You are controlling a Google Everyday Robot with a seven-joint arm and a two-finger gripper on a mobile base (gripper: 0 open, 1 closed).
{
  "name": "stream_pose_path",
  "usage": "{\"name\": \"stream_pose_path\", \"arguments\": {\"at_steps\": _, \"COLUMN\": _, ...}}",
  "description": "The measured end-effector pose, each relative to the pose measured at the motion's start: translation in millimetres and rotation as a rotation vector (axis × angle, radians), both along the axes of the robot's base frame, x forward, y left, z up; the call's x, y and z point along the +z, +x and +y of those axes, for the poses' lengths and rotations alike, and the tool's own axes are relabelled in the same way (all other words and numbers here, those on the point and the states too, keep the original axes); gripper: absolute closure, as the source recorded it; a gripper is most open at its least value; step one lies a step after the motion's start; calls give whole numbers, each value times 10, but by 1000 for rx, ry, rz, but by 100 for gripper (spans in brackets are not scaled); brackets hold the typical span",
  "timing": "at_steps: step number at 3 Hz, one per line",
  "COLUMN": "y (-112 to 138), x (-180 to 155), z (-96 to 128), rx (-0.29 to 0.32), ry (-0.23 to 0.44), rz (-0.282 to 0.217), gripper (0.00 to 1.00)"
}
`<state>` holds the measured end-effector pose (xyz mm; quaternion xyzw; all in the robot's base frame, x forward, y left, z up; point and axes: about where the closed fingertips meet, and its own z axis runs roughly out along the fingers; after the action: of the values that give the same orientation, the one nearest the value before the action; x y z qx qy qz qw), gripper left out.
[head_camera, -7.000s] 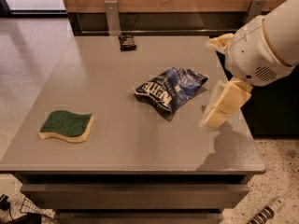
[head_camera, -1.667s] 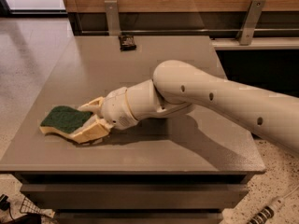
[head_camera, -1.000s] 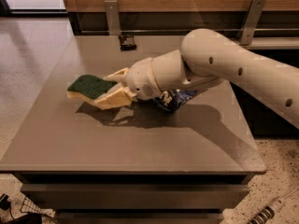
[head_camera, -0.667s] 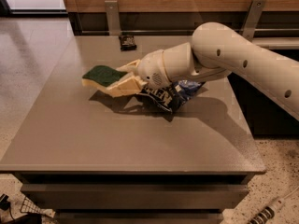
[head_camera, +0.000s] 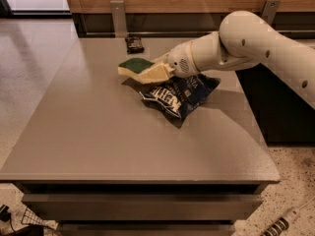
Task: Move sponge near rxbar chocolate
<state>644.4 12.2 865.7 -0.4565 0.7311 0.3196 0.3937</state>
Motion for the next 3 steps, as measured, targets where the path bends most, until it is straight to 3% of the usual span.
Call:
{"name": "stream_pose_path", "arguments": {"at_steps": 1, "y": 333, "x": -31, "z": -341, "rx": -102, "ry": -33, "rz": 47, "gripper": 100}}
{"name": "stream_pose_path", "arguments": {"at_steps": 2, "y": 617, "x": -30, "z": -617, "rx": -183, "ry": -49, "rz": 48, "gripper": 100}}
{"name": "stream_pose_path", "arguments": {"at_steps": 3, "y": 626, "x": -38, "z": -604, "rx": -186, "ry": -48, "rz": 45, "gripper": 100}}
